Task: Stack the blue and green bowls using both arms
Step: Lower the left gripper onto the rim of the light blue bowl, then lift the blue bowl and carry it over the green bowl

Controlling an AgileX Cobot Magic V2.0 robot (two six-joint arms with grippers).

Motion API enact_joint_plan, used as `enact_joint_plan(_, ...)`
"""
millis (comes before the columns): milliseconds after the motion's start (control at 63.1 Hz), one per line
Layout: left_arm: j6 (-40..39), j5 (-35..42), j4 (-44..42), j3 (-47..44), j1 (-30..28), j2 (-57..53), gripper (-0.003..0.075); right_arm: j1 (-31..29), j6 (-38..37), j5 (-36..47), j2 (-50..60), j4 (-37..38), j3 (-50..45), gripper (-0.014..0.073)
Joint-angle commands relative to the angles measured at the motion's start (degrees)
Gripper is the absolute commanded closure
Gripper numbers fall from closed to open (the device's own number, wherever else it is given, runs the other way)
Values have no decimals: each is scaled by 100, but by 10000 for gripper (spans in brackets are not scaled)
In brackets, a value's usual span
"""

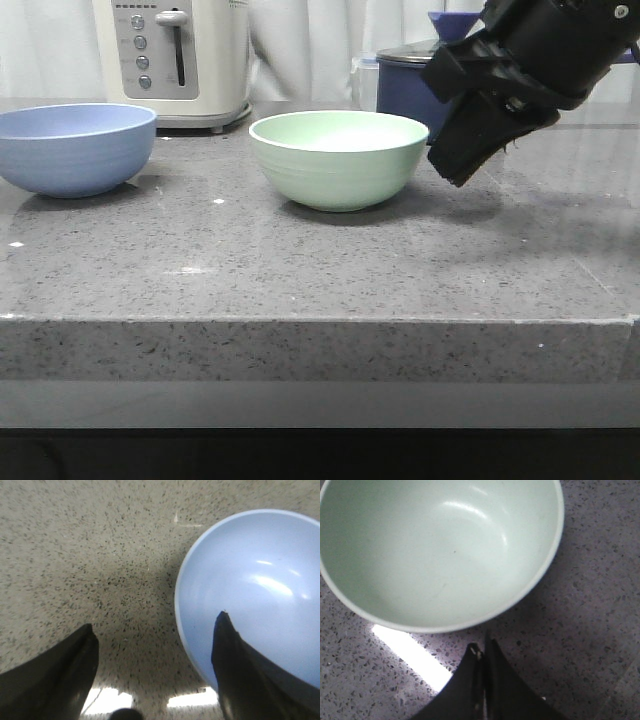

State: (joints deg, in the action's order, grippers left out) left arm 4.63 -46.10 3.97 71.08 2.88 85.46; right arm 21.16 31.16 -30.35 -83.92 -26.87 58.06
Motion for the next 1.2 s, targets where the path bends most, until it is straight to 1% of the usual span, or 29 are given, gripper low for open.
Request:
enact_joint_plan(0,19,186,121,312,3,120,247,-2,55,237,176,-123,167,657)
enact_joint_plan(222,19,316,204,428,3,550,248,-2,55,237,176,-123,167,657)
enact_joint_plan(285,19,346,269,428,3,608,263,-2,55,237,176,-123,167,657)
enact_joint_plan(444,19,385,539,431,3,729,385,-2,55,237,176,-123,167,657)
enact_joint_plan(666,19,430,540,441,3,729,572,-2,55,237,176,-123,167,657)
enact_joint_plan(824,19,430,566,441,3,729,678,-2,55,237,176,-123,167,657)
enact_joint_plan(935,19,430,660,441,3,717,738,-2,55,237,176,-123,167,657)
enact_joint_plan(1062,19,295,826,615,38,709,740,-2,55,237,176,-123,167,657)
enact_joint_plan(1189,29,45,834,1029,374,709,740,-2,55,237,176,-123,167,657)
